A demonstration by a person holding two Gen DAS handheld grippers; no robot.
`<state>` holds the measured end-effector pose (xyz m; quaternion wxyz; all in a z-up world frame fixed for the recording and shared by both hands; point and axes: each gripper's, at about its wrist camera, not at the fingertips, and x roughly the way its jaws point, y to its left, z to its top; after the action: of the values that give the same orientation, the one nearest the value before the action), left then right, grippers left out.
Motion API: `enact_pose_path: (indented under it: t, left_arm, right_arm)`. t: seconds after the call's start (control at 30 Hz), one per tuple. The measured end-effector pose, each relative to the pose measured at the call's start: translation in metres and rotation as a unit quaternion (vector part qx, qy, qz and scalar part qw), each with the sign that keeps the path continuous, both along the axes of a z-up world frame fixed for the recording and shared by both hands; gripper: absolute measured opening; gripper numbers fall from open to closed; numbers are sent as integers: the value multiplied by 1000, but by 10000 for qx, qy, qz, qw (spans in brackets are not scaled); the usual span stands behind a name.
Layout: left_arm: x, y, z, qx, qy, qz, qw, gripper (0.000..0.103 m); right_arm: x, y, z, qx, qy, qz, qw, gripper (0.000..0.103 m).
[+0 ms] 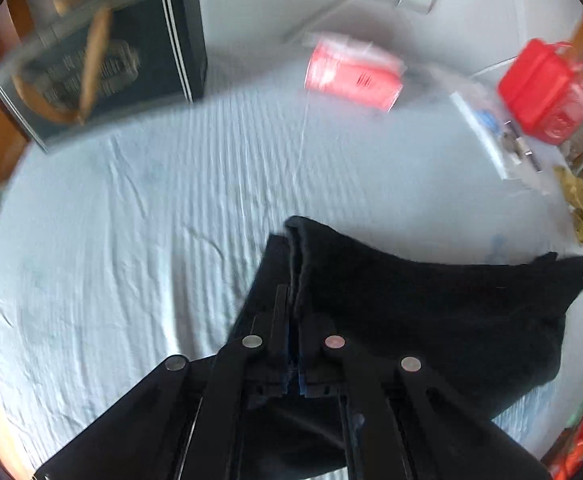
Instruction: Fold clothes
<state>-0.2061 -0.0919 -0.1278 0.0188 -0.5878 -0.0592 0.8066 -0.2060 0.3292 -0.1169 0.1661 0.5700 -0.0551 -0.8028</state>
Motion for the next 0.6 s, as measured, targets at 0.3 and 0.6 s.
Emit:
enact_pose_path:
  t: [0.3, 0.6]
  left_arm:
    - [41, -29, -2, -138, 54, 263, 9995, 61]
    - [90, -35, -36, -365, -158, -52, 9992, 61]
  right_arm:
    - [54, 35, -7, -682, -105, -962, 9930, 37]
    - [112, 31, -6, -243, 47, -1575, 9872, 37]
